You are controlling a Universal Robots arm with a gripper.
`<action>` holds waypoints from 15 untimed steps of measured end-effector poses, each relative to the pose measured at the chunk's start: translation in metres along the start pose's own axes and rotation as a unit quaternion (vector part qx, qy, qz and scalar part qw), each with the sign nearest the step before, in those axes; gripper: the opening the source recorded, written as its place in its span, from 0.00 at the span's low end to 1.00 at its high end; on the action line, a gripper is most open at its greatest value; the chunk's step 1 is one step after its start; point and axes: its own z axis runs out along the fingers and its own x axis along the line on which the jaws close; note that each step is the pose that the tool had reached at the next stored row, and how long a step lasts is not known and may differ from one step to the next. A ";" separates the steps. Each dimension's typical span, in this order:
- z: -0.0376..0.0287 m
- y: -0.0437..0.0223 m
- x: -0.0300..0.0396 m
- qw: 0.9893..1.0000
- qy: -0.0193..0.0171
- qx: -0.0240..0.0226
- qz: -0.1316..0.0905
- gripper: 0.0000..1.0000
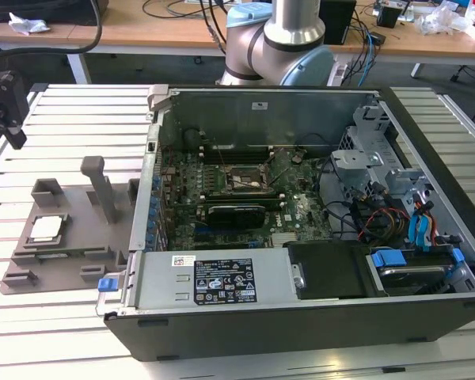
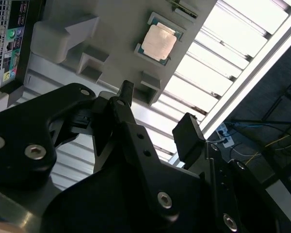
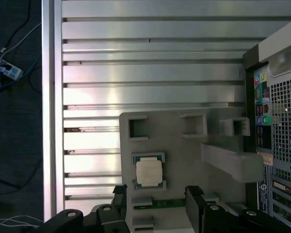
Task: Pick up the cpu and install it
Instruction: 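Pick up the cpu and move it towards the insertion slot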
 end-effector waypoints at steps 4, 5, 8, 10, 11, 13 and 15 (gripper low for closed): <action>0.0022 -0.0001 0.0001 1.000 0.000 0.000 0.000 0.60; 0.0026 -0.0001 0.0001 1.000 0.000 0.000 0.000 0.60; 0.0034 -0.0001 0.0001 1.000 0.000 0.000 0.000 0.60; 0.0042 -0.0001 0.0001 1.000 0.000 0.000 0.000 0.60; 0.0046 -0.0001 0.0001 1.000 0.000 0.000 0.000 0.60; 0.0054 -0.0002 0.0001 1.000 0.000 0.000 0.000 0.60; 0.0059 -0.0002 0.0001 1.000 0.000 0.000 0.000 0.60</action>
